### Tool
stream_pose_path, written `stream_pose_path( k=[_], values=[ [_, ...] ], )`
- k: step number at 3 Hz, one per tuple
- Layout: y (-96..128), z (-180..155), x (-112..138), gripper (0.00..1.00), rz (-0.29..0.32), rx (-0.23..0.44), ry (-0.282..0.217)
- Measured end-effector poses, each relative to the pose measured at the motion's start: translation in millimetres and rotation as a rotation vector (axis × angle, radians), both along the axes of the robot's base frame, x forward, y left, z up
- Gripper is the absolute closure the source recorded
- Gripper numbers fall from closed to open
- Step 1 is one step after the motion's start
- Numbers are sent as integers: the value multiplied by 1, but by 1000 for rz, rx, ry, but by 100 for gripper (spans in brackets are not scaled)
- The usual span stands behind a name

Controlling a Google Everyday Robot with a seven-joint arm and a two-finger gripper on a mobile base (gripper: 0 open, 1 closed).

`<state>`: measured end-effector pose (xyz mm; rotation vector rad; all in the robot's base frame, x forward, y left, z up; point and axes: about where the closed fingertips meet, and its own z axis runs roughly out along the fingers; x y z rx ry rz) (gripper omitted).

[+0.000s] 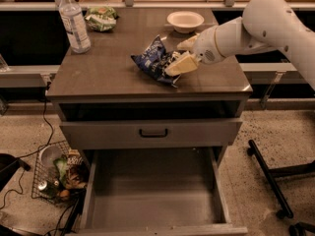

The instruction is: Move blue chip bag near green jalapeno chip bag

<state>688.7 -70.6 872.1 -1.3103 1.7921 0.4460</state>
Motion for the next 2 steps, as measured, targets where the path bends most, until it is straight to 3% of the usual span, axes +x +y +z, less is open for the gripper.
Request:
stream_pose_path(
  k=[2],
  values=[
    [6,-4,0,100,10,1,6]
  ],
)
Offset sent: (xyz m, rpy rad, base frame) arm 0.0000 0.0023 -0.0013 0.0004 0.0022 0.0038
